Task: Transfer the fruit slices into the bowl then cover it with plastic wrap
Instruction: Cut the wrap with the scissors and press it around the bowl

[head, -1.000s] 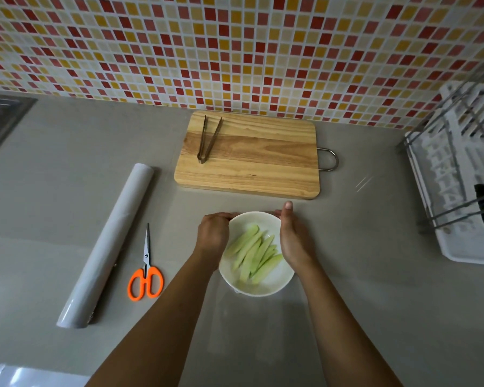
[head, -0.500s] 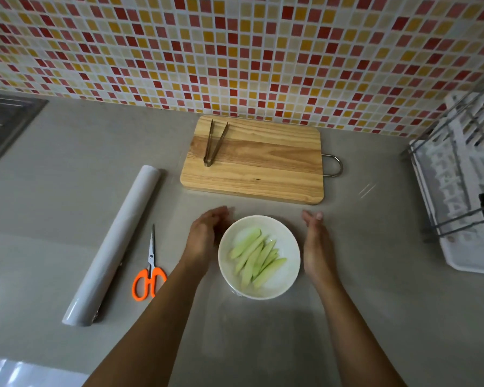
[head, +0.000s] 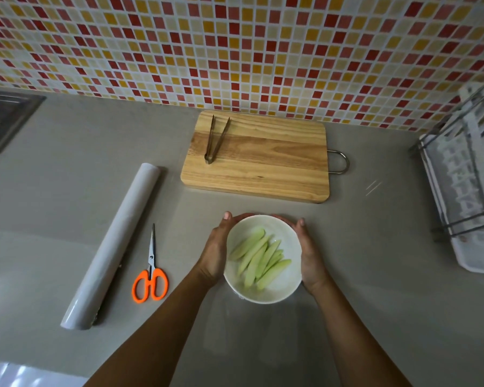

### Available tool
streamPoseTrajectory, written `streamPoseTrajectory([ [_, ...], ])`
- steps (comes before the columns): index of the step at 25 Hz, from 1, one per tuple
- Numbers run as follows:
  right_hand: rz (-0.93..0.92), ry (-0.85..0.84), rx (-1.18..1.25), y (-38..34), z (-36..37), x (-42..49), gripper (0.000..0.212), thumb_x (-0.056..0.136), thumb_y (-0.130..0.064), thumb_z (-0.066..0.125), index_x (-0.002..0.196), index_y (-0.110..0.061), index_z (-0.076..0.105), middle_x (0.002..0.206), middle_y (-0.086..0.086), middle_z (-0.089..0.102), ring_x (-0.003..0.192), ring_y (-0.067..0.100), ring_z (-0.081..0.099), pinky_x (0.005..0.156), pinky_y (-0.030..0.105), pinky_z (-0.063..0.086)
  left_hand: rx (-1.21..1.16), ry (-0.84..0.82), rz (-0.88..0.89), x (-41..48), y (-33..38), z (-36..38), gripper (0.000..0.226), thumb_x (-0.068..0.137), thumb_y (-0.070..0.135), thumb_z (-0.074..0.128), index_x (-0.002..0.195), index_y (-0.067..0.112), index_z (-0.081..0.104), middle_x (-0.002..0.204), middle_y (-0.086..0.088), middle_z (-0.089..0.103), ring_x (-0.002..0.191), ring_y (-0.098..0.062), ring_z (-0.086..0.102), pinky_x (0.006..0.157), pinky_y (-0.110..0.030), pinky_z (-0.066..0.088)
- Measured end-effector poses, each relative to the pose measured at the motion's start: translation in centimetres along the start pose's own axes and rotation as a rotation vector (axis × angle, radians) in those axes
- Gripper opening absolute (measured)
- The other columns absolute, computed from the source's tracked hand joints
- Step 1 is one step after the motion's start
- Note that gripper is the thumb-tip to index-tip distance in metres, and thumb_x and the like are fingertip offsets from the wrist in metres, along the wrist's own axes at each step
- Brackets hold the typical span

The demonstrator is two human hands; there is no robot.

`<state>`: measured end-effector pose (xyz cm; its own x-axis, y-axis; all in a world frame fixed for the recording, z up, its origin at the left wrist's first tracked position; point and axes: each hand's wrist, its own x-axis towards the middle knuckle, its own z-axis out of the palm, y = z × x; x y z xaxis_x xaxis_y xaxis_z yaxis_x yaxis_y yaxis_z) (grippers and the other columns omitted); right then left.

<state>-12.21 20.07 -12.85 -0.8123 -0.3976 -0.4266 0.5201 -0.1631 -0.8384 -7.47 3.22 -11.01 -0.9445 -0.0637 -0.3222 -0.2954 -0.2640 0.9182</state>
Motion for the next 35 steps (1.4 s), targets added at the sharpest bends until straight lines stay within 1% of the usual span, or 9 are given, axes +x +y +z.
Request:
streamPoseTrajectory([
  [5, 0.063, 0.062, -0.321, -1.1, 0.2, -0.5, 0.066, 0.071, -0.075, 0.04, 0.103, -0.025, 0.069, 0.108, 0.009, 0.072, 0.103, 0.026, 0.066, 0.095, 0.051, 0.049, 0.137, 0.027, -0.052, 0.2, 0.2, -0.1, 0.064, 0.091, 0.057, 0.021, 0.118, 0.021, 0.066, 0.113, -0.011, 0.07, 0.108, -0.028, 0.064, 0.096, -0.047, 0.048],
  [11, -0.021, 0.103, -0.812, -2.2, -0.3, -1.0, 0.059, 0.072, -0.084, 0.016, 0.083, -0.05, 0.063, 0.081, -0.019, 0.069, 0.078, -0.008, 0.063, 0.067, 0.015, 0.048, 0.535, 0.135, -0.081, -0.2, 1.0, -0.3, 0.075, 0.09, 0.066, 0.014, 0.083, 0.015, 0.069, 0.08, -0.006, 0.067, 0.079, -0.017, 0.065, 0.077, -0.03, 0.052],
  [13, -0.115, 0.074, -0.95, -3.0, -0.7, -0.6, 0.065, 0.075, -0.082, 0.012, 0.092, -0.043, 0.062, 0.092, -0.017, 0.068, 0.09, -0.005, 0.061, 0.077, 0.017, 0.046, 0.661, 0.206, 0.029, -0.3, 1.3, -0.2, 0.076, 0.092, 0.061, 0.012, 0.078, 0.009, 0.066, 0.073, -0.002, 0.063, 0.077, -0.017, 0.06, 0.076, -0.027, 0.047],
  [17, -0.115, -0.01, -0.603, -3.9, -0.8, 1.0, 0.068, 0.074, -0.081, 0.025, 0.121, -0.043, 0.055, 0.134, -0.018, 0.053, 0.125, -0.002, 0.046, 0.104, 0.023, 0.033, 0.487, 0.386, 0.016, -1.3, 0.7, 0.6, 0.076, 0.09, 0.065, 0.009, 0.115, 0.022, 0.067, 0.111, 0.002, 0.065, 0.103, -0.016, 0.059, 0.095, -0.034, 0.045],
  [20, 0.005, -0.15, -0.432, -3.5, 0.1, 1.7, 0.052, 0.08, -0.068, 0.038, 0.108, -0.036, 0.067, 0.117, -0.009, 0.068, 0.113, 0.008, 0.06, 0.099, 0.031, 0.043, 0.465, 0.51, -0.008, -1.7, -0.4, 1.8, 0.063, 0.094, 0.059, 0.014, 0.089, 0.026, 0.067, 0.104, -0.012, 0.068, 0.099, -0.029, 0.061, 0.093, -0.042, 0.048],
  [23, 0.212, -0.166, -0.348, -3.8, 0.7, 2.3, 0.077, 0.064, -0.082, 0.047, 0.107, -0.022, 0.069, 0.111, 0.012, 0.07, 0.109, 0.03, 0.063, 0.103, 0.049, 0.042, 0.476, 0.598, 0.023, -1.5, -0.4, 2.2, 0.064, 0.095, 0.057, 0.017, 0.077, 0.018, 0.066, 0.088, -0.017, 0.068, 0.086, -0.03, 0.063, 0.085, -0.046, 0.051],
  [25, 0.234, -0.129, -0.466, -4.3, 1.1, 2.3, 0.091, 0.052, -0.092, 0.042, 0.107, -0.025, 0.069, 0.113, 0.008, 0.07, 0.109, 0.024, 0.063, 0.106, 0.047, 0.039, 0.485, 0.626, 0.034, -1.4, -0.6, 1.9, 0.067, 0.094, 0.058, 0.018, 0.077, 0.016, 0.066, 0.086, -0.018, 0.068, 0.084, -0.031, 0.063, 0.082, -0.043, 0.051],
  [30, 0.176, 0.03, -0.664, -4.4, 1.8, 1.3, 0.098, 0.058, -0.094, 0.015, 0.107, -0.027, 0.066, 0.111, 0.006, 0.068, 0.095, 0.012, 0.066, 0.09, 0.03, 0.046, 0.522, 0.596, 0.089, -1.4, -0.3, 1.8, 0.07, 0.086, 0.066, 0.015, 0.072, 0.017, 0.064, 0.08, -0.017, 0.066, 0.08, -0.032, 0.062, 0.082, -0.048, 0.052],
  [35, 0.104, 0.179, -0.827, -4.3, 2.2, 0.8, 0.082, 0.068, -0.087, 0.004, 0.052, -0.03, 0.062, 0.053, -0.009, 0.054, 0.053, 0.008, 0.054, 0.055, 0.028, 0.039, 0.477, 0.532, 0.055, -0.8, -0.1, 1.2, 0.076, 0.081, 0.072, 0.015, 0.076, 0.016, 0.068, 0.077, -0.008, 0.064, 0.076, -0.022, 0.062, 0.079, -0.045, 0.052],
])
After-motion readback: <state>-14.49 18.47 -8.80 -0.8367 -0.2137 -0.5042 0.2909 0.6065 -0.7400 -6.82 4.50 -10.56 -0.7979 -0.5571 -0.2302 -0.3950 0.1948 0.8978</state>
